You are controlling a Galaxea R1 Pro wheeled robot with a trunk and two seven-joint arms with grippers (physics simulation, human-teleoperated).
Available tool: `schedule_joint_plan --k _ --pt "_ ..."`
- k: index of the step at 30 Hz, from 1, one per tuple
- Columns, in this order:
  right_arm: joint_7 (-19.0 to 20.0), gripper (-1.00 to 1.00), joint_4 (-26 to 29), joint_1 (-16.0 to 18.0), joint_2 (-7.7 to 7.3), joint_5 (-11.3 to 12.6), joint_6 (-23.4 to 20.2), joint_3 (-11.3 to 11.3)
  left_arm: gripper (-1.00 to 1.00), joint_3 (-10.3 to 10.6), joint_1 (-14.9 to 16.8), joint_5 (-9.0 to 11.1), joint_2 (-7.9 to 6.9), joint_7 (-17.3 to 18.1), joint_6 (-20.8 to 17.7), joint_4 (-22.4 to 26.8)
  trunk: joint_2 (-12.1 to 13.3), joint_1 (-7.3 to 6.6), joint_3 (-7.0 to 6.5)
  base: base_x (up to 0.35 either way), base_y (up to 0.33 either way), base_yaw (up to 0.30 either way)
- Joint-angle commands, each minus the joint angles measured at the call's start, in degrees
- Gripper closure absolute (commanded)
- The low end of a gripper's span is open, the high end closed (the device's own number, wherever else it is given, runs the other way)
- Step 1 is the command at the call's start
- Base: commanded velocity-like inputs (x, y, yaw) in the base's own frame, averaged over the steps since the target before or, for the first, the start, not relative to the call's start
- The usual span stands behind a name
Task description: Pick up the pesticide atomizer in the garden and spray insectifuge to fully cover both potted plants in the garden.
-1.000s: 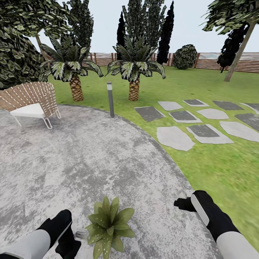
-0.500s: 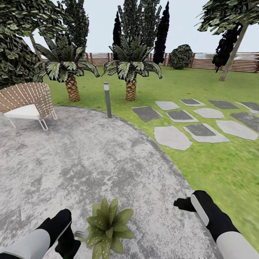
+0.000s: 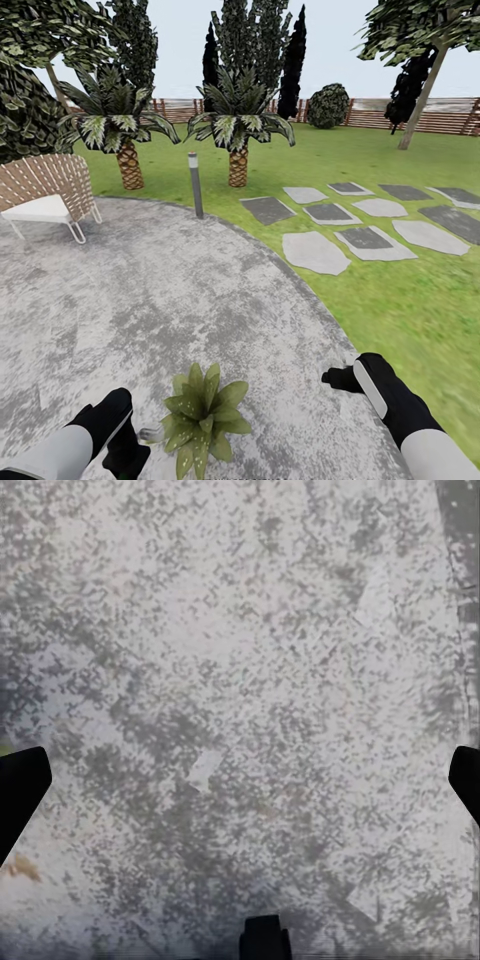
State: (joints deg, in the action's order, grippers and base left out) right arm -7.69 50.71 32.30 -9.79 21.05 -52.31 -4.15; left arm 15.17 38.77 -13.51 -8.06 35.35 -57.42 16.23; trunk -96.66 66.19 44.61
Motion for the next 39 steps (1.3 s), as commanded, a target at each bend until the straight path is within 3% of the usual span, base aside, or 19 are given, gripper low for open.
schedule_joint_plan --k 1,17,27,29,34,39 --pt "-0.6 -1.0 -0.1 0.0 -0.06 0.6 -0.2 -0.2 1.0 0.0 0.0 -0.5 -0.03 0.6 -0.1 0.2 0.0 -0.01 0.0 -0.067 0.065 -0.185" --pt "-0.5 -1.0 -0.5 0.0 -0.14 0.5 0.0 0.0 1.0 0.6 0.7 -0.9 -0.15 0.3 -0.1 0.2 0.0 -0.01 -0.06 -0.004 0.004 -0.014" --pt "-0.6 -1.0 -0.4 0.0 -0.14 0.5 -0.1 -0.1 1.0 0.9 5.7 -1.0 -0.18 0.2 -0.2 0.4 0.0 -0.01 -0.06 0.0 0.0 0.0" --pt "-0.6 -1.0 -0.5 0.0 -0.14 0.5 -0.1 -0.1 1.0 2.5 6.2 -1.0 -0.2 0.2 -0.2 0.4 0.0 -0.01 -0.06 0.0 0.0 0.0" --pt "-0.6 -1.0 -0.5 0.0 -0.14 0.5 -0.1 -0.1 1.0 11.2 5.9 -1.0 -0.15 0.2 -0.2 0.4 0.0 -0.01 -0.06 0.0 0.0 0.0" --pt "-0.6 -1.0 -0.5 0.0 -0.14 0.5 -0.1 -0.1 1.0 12.7 4.2 -1.0 -0.07 0.6 -0.1 0.2 0.0 -0.01 -0.06 0.0 0.0 0.0"
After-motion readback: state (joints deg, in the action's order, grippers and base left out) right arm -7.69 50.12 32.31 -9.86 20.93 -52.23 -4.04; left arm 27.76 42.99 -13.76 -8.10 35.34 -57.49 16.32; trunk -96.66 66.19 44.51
